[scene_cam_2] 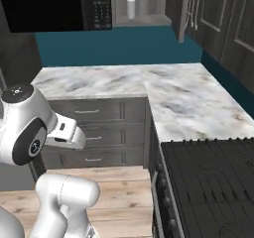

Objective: Move the cutting board and knife to the sink. Then move spray from the cabinet to the counter.

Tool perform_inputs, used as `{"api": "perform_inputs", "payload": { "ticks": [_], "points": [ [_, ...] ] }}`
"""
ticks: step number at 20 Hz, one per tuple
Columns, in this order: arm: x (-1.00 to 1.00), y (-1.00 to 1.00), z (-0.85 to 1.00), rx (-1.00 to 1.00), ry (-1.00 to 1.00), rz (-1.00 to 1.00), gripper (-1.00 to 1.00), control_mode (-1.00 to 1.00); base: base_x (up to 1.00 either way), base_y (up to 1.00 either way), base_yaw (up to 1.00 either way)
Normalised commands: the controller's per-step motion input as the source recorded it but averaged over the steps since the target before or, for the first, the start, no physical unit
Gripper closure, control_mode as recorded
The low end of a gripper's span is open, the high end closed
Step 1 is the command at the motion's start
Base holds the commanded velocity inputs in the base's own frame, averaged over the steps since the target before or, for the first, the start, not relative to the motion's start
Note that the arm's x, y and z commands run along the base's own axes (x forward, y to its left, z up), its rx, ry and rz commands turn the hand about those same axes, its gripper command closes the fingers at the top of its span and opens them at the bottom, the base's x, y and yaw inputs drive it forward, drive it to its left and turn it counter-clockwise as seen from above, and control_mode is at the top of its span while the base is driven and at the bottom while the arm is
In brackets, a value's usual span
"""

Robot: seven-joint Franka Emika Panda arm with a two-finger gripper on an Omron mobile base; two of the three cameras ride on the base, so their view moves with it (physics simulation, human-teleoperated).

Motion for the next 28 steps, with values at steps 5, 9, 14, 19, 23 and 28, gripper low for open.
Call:
{"api": "perform_inputs", "payload": {
  "ticks": [5, 9, 14, 19, 23, 28],
  "points": [
    [0.00, 0.00, 0.00, 0.00, 0.00, 0.00, -1.00, 1.00, 0.81, 0.00, 0.16],
    [0.00, 0.00, 0.00, 0.00, 0.00, 0.00, -1.00, 1.00, 0.78, 0.00, 0.09],
    [0.00, 0.00, 0.00, 0.00, 0.00, 0.00, -1.00, 1.00, 0.76, 0.00, 0.10],
    [0.00, 0.00, 0.00, 0.00, 0.00, 0.00, -1.00, 1.00, 0.72, -0.19, 0.06],
    [0.00, 0.00, 0.00, 0.00, 0.00, 0.00, -1.00, 1.00, 0.63, -0.37, 0.00],
    [0.00, 0.00, 0.00, 0.00, 0.00, 0.00, -1.00, 1.00, 0.56, -0.40, 0.00]
  ]
}}
